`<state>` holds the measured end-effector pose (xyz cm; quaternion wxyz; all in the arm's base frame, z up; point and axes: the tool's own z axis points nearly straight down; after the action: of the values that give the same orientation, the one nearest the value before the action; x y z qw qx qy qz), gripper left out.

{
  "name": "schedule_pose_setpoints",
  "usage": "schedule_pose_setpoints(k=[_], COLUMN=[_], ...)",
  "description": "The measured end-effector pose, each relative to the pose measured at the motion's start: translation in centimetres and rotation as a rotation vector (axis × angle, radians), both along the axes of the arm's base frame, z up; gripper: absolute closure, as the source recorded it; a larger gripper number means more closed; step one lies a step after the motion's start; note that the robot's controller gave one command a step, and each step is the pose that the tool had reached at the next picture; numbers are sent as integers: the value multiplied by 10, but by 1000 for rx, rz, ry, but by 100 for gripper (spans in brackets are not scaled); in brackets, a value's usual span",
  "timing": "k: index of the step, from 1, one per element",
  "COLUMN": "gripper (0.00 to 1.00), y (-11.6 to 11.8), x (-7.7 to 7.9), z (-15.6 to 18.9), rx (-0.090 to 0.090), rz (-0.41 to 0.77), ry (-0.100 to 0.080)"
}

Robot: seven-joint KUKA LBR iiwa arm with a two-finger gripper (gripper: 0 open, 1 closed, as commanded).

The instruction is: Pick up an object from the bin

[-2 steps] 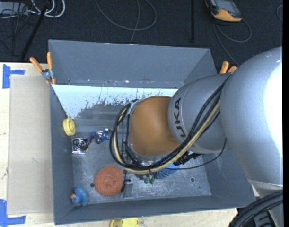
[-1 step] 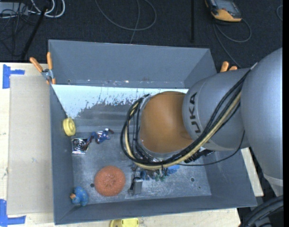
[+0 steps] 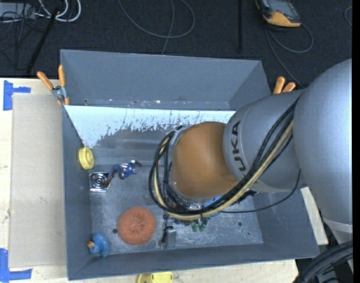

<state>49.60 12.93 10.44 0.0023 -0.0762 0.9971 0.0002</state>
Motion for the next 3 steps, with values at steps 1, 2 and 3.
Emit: schedule_pose_setpoints(k=[1, 2, 3], gripper=[0, 100, 100], y=[35, 53, 53], x=[14, 30, 30], z=[-28, -35, -35], rx=[0, 0, 0], rz=[-112, 125, 124], ry=[5, 4, 5])
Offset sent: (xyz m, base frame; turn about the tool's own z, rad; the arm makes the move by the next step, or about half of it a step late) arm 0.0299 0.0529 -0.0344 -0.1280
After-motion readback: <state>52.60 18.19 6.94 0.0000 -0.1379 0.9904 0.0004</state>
